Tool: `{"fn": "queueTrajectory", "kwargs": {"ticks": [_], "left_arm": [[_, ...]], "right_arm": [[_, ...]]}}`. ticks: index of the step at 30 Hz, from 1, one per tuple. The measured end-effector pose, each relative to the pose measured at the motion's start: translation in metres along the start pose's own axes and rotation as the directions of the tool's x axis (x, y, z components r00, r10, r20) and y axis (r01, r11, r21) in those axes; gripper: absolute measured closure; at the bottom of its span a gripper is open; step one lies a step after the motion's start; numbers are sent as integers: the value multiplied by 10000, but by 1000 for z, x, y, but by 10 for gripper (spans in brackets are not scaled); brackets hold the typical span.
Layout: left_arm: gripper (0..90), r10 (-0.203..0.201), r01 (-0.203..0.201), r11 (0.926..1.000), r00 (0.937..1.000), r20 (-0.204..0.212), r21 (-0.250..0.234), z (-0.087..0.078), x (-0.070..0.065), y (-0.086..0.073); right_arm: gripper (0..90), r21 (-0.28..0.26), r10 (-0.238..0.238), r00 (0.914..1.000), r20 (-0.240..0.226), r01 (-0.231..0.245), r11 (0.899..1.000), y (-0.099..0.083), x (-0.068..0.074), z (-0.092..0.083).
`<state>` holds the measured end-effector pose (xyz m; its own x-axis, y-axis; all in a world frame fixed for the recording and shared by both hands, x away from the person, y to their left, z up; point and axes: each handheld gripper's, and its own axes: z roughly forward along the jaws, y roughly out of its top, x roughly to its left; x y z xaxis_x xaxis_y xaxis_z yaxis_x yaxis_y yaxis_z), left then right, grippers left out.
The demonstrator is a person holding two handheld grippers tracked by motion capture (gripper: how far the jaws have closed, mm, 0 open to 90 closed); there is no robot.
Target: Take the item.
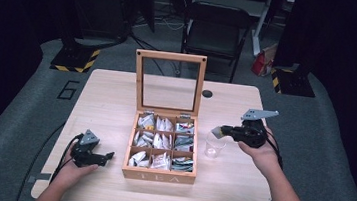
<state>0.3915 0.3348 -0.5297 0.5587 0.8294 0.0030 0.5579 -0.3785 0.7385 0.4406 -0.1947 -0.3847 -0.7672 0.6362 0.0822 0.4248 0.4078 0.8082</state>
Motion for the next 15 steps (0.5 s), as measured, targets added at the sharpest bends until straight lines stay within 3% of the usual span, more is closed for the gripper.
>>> {"fn": "queueTrajectory", "kwargs": {"ticks": [15], "left_arm": [[141,-10,10,10000,10000,5,-4,0,0,0]], "right_arm": [[882,451,144,9999,15,-145,9989,-17,-1,16]]}}
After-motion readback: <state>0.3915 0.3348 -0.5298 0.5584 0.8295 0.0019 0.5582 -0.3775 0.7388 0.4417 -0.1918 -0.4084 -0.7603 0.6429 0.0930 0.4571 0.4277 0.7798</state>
